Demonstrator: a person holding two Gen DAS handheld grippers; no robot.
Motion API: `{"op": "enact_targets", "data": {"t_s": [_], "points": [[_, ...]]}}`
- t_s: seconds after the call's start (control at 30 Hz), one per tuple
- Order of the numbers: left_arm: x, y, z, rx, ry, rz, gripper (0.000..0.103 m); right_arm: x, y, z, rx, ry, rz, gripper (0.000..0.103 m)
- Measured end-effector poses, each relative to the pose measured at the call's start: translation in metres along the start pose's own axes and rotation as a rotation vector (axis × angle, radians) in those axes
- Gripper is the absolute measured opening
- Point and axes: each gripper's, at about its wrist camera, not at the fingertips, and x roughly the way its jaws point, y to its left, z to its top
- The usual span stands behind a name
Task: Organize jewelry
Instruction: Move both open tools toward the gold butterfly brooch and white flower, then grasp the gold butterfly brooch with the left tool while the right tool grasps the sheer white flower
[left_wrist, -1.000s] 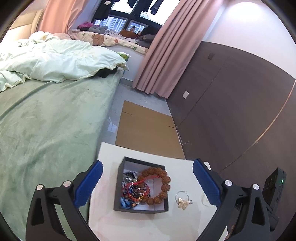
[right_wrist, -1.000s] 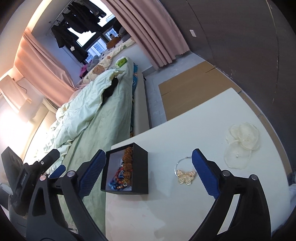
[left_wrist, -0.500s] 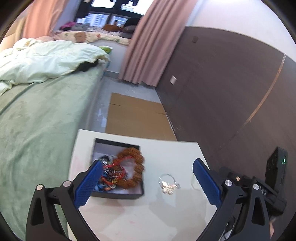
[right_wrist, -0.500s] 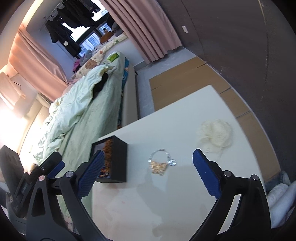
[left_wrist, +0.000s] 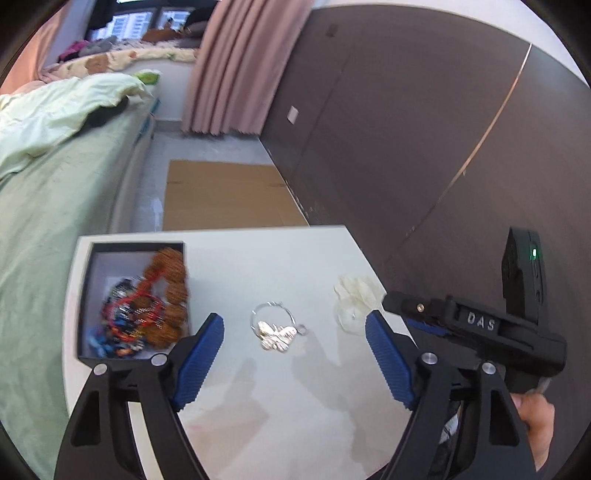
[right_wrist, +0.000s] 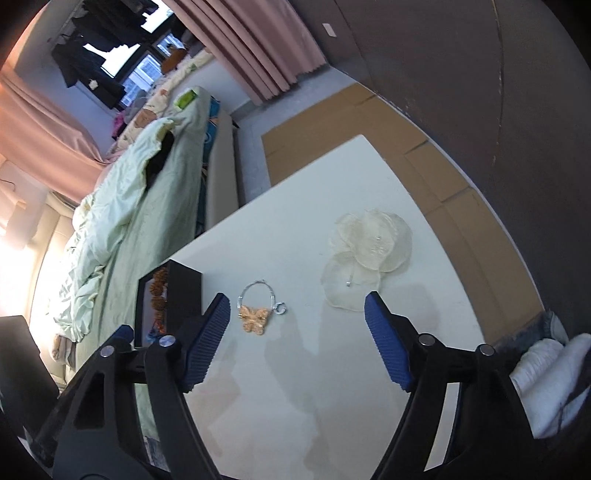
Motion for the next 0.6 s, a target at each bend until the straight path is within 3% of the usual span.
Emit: {"op": "enact_targets", "data": {"t_s": [0.3,0.6], "points": [[0.055,-0.008,-0.011,0.012,0.133,-0.001,0.073,0.014,-0.018,0.006,0.055,0.049,-0.032,0.064],[0.096,-0.008,-0.023,0.041,0.196,0.053,0.064,0.021,-0.026,0.011,0.065,0.068,-0.059,0.058]]}}
